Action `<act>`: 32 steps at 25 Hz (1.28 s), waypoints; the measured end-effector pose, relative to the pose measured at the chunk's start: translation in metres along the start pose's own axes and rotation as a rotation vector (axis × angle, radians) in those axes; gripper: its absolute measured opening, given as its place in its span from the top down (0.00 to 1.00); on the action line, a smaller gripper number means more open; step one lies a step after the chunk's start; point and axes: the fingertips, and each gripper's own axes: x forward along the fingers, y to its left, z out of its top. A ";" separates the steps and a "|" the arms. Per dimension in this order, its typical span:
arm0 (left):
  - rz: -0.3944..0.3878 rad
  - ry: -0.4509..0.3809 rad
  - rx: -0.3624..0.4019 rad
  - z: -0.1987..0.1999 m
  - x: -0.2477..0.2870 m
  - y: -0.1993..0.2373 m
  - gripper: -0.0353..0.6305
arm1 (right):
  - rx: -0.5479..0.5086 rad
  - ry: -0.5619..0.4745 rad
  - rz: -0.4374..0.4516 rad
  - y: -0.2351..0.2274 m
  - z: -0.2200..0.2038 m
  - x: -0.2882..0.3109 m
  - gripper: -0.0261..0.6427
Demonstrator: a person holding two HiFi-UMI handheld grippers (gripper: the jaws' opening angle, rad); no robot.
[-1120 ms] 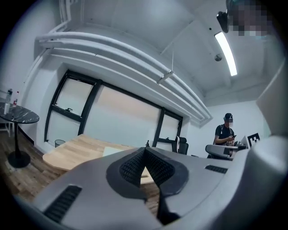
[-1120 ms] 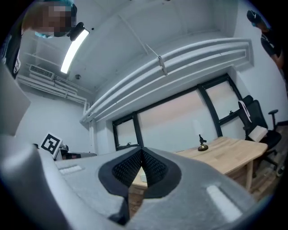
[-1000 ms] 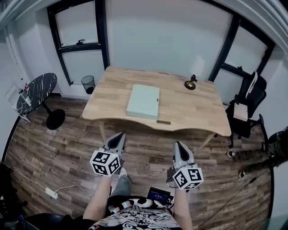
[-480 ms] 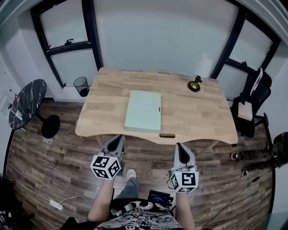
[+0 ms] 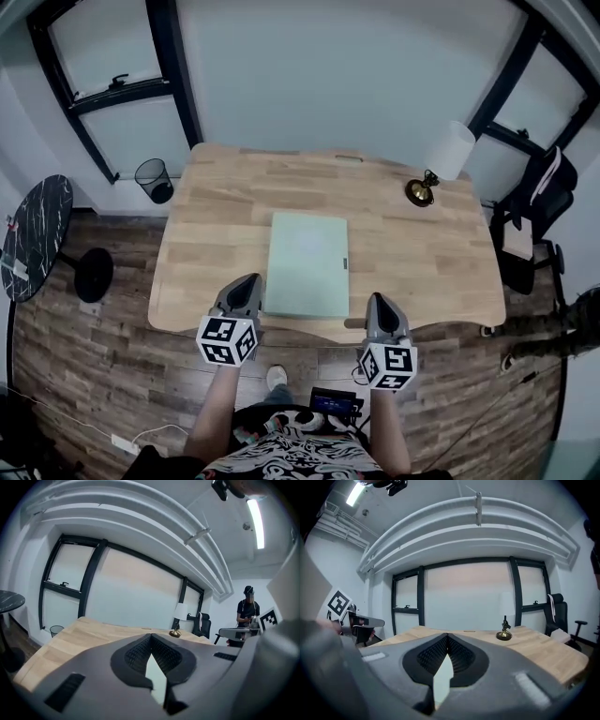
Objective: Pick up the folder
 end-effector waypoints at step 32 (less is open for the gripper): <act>0.000 0.239 -0.083 -0.077 0.105 0.062 0.93 | 0.174 0.309 0.051 -0.024 -0.095 0.121 0.92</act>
